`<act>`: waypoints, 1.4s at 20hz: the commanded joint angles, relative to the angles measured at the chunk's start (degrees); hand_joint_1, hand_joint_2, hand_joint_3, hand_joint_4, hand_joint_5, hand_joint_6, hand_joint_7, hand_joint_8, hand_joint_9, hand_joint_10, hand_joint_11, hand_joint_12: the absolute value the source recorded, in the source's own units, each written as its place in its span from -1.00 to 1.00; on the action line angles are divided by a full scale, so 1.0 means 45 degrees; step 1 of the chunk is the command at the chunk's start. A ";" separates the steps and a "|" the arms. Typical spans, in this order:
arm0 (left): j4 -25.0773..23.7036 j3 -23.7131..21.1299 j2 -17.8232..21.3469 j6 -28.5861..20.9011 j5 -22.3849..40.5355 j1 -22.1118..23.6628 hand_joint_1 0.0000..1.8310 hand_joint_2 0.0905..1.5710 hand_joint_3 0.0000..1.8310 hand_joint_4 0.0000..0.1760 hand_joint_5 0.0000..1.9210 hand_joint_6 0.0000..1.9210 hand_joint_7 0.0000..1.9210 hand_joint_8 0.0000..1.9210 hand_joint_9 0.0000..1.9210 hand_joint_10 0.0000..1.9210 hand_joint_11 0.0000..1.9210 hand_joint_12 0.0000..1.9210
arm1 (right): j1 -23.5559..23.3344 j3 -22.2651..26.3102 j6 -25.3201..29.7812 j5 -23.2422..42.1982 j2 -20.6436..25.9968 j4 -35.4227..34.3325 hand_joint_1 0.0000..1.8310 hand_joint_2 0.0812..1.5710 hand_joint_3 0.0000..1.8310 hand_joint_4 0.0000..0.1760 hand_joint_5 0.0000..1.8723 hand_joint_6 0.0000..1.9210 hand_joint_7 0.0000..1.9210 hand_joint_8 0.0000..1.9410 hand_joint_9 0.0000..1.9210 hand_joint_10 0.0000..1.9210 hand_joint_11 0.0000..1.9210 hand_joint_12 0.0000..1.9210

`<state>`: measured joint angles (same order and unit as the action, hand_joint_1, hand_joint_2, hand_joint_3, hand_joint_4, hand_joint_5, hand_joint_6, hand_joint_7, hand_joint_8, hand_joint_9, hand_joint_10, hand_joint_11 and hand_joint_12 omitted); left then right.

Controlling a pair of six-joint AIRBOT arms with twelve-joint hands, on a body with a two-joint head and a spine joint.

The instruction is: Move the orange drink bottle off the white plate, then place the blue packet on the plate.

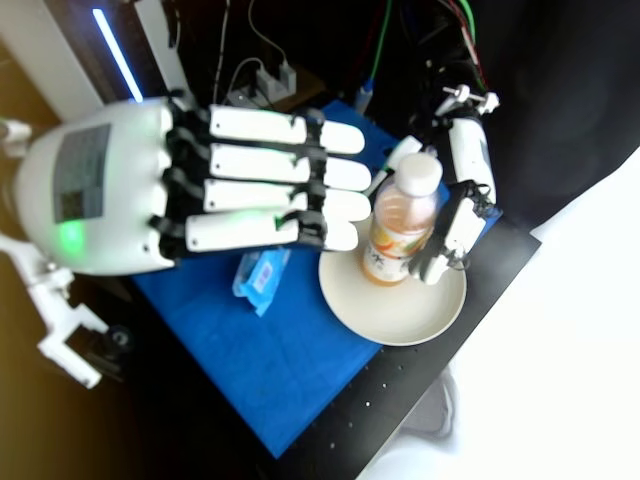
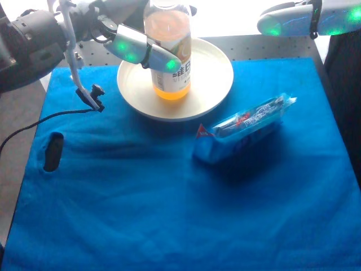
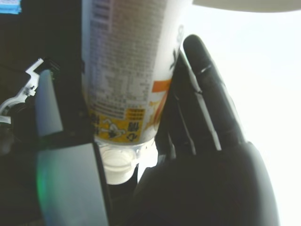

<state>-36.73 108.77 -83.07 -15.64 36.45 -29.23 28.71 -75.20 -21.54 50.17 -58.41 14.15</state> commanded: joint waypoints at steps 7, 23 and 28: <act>0.0657 0.0281 -0.0131 -0.0386 0.1333 0.0154 0.50 0.39 -1.00 -1.00 -0.13 0.19 0.00 0.01 0.03 0.13 -0.13 0.03 | -0.0216 -0.0037 0.0065 0.1458 -0.0033 -0.0469 -0.30 -0.01 -1.00 -0.58 -0.47 -1.00 -0.51 -1.00 -0.51 -0.99 -0.83 -0.16; 0.0135 -0.1825 0.1986 -0.1304 0.3141 0.1051 0.32 0.41 -1.00 -0.91 -0.01 -0.02 -0.01 0.16 0.13 -0.70 -0.35 0.39 | -0.0212 -0.0132 0.0065 0.1458 -0.0287 -0.0507 -0.33 -0.05 -1.00 -0.47 -0.46 -1.00 -0.61 -1.00 -0.60 -1.00 -0.93 -0.09; -0.0710 -0.3107 0.3062 -0.1394 0.3532 0.1262 0.33 0.39 -1.00 -1.00 -0.01 -0.02 0.04 0.09 0.16 -0.60 -0.22 0.26 | -0.0210 -0.0158 0.0065 0.1457 -0.0325 -0.0513 -0.34 -0.02 -1.00 -0.57 -0.47 -1.00 -0.56 -1.00 -0.51 -0.98 -0.84 0.03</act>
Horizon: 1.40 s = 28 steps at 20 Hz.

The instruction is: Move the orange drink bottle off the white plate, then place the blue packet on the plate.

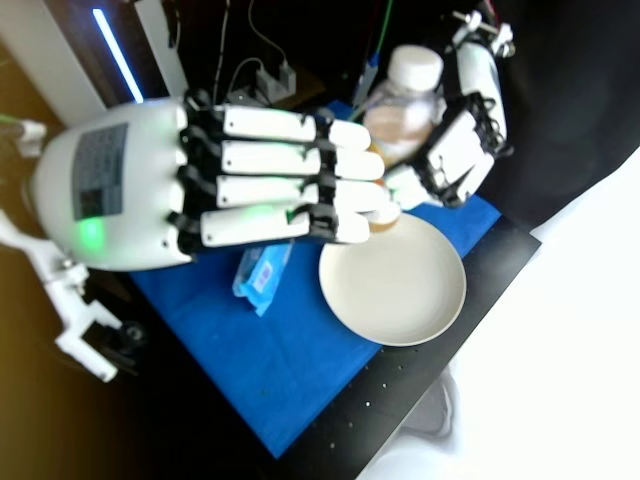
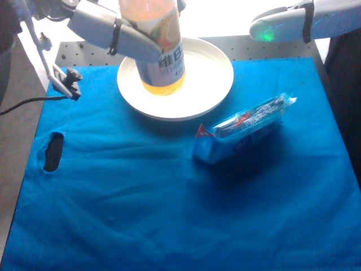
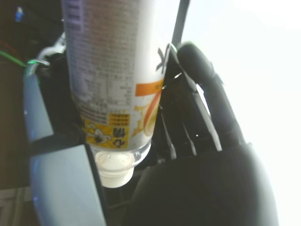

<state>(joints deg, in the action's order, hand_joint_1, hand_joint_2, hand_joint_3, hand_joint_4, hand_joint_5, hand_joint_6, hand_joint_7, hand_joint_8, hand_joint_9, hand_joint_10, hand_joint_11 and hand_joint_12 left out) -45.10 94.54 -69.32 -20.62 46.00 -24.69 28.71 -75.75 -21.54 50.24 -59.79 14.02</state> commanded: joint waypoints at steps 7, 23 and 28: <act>0.0689 -0.1254 0.1191 -0.0349 0.1749 -0.0172 0.35 0.39 -1.00 -1.00 -0.04 -0.01 0.07 0.08 0.26 -0.71 -0.03 0.02 | -0.0199 -0.0033 0.0065 0.1444 -0.0026 -0.0548 -0.33 -0.02 -1.00 -0.75 -0.50 -1.00 -0.45 -1.00 -0.41 -0.99 -0.84 0.15; 0.1035 -0.1557 0.1145 0.0423 0.1137 -0.1999 0.39 0.32 -1.00 -1.00 0.04 -0.17 0.24 -0.19 0.42 -0.86 -0.03 0.10 | -0.0169 -0.0013 0.0065 0.1446 -0.0107 -0.0567 -0.35 -0.02 -1.00 -0.70 -0.50 -1.00 -0.58 -1.00 -0.52 -1.00 -0.91 0.06; 0.1367 -0.1580 0.1051 0.0659 0.1232 -0.2372 0.38 0.33 -1.00 -1.00 0.05 -0.21 0.18 -0.06 0.41 -0.87 -0.08 0.21 | -0.0136 -0.0008 0.0065 0.1446 -0.0103 -0.0568 -0.34 -0.04 -1.00 -0.70 -0.51 -1.00 -0.53 -1.00 -0.46 -0.99 -0.87 0.21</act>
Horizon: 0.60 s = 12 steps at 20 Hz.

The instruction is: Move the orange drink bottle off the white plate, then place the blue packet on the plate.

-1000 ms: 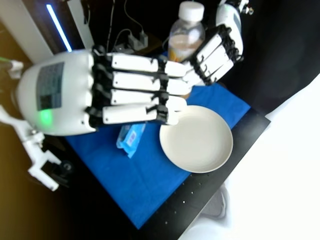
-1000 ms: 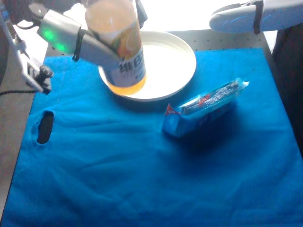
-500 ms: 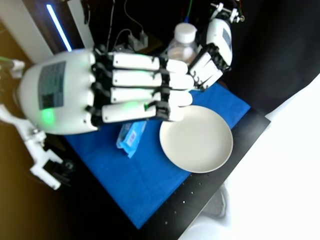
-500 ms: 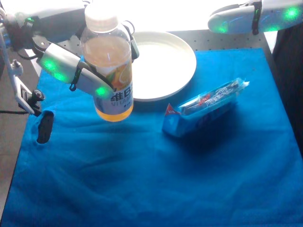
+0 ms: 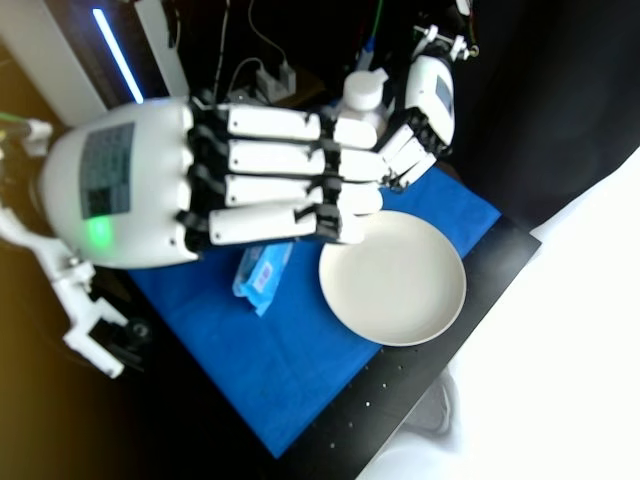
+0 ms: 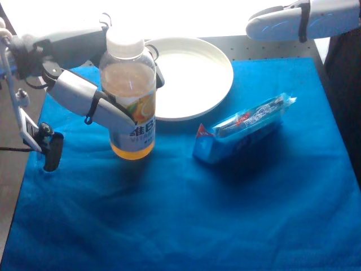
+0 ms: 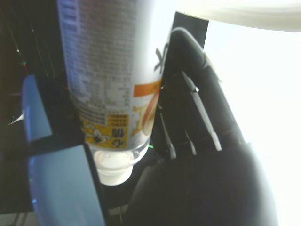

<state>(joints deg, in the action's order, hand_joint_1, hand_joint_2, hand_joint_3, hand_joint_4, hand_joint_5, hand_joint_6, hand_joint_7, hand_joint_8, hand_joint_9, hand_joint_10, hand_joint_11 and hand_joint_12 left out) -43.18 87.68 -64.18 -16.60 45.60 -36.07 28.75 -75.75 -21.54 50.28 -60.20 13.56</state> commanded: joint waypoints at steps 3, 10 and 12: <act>0.1169 -0.0071 -0.0167 -0.0211 0.1395 -0.0140 0.37 0.35 -1.00 -1.00 0.02 -0.14 0.15 -0.02 0.36 -0.86 -0.11 0.26 | -0.0091 -0.0003 0.0065 0.1438 0.0001 -0.0466 -0.36 -0.04 -1.00 -0.72 -0.50 -1.00 -0.56 -1.00 -0.50 -1.00 -0.88 0.15; 0.1494 -0.0134 -0.0201 -0.0110 0.1497 -0.0683 0.35 0.37 -1.00 -1.00 -0.02 -0.03 0.10 0.01 0.25 -0.92 -0.20 0.14 | -0.0048 -0.0005 0.0065 0.1438 -0.0003 -0.0467 -0.36 -0.06 -1.00 -0.81 -0.52 -1.00 -0.58 -0.99 -0.53 -0.98 -0.90 0.14; 0.1495 -0.0179 -0.0136 -0.0104 0.1504 -0.0710 0.35 0.36 -1.00 -1.00 0.00 -0.06 0.10 0.01 0.23 -0.94 -0.24 0.16 | -0.0040 -0.0003 0.0065 0.1439 -0.0004 -0.0467 -0.33 -0.04 -1.00 -0.84 -0.49 -0.99 -0.55 -0.99 -0.47 -0.97 -0.85 0.17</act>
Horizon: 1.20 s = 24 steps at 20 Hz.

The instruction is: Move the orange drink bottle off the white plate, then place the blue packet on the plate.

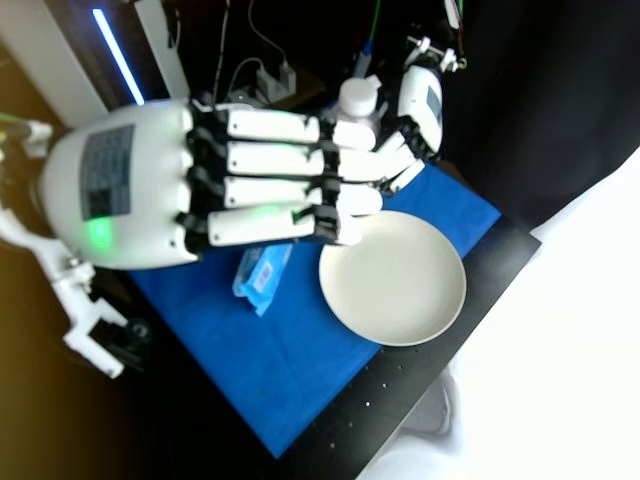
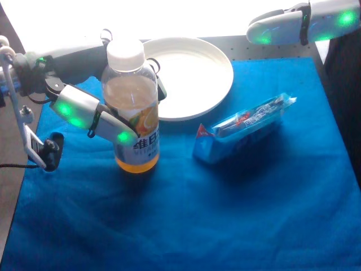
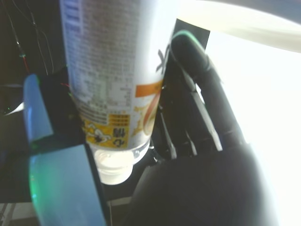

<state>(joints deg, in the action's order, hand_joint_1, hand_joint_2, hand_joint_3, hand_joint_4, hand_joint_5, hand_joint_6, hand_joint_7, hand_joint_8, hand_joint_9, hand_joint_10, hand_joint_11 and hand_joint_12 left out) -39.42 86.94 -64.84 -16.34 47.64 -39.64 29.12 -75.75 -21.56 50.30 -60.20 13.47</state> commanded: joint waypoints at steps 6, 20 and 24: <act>0.0596 -0.0357 0.0371 -0.0074 0.1144 0.0004 -0.11 0.00 -1.00 -1.00 -0.06 -0.93 0.08 -0.88 0.08 -1.00 -0.54 0.15 | -0.0115 -0.0003 0.0070 0.1442 -0.0016 -0.0447 -0.33 -0.03 -0.99 -0.80 -0.50 -1.00 -0.54 -1.00 -0.47 -1.00 -0.88 0.18; 0.0628 -0.0974 0.0943 0.0390 0.1147 -0.0270 -0.18 0.01 -1.00 -0.57 -0.69 -1.00 -0.46 -1.00 -0.38 -1.00 -0.83 0.36 | -0.0116 0.0047 0.0070 0.1523 0.0021 -0.0447 -0.32 -0.03 -1.00 -0.97 -0.57 -1.00 -0.50 -1.00 -0.45 -0.99 -0.93 0.25; 0.0628 -0.1289 0.1153 0.0399 0.1264 -0.0540 -0.21 0.06 -1.00 0.05 -0.79 -1.00 -0.55 -1.00 -0.46 -1.00 -0.86 0.33 | -0.0116 0.0104 0.0070 0.1561 0.0058 -0.0447 -0.34 -0.04 -1.00 -0.91 -0.57 -1.00 -0.53 -1.00 -0.45 -1.00 -0.91 0.21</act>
<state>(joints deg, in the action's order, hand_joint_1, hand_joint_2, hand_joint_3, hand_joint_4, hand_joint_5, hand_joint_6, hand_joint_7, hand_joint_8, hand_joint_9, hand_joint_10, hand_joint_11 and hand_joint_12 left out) -39.53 80.97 -59.90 -14.37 48.01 -42.59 29.17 -75.44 -21.54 50.35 -60.07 13.56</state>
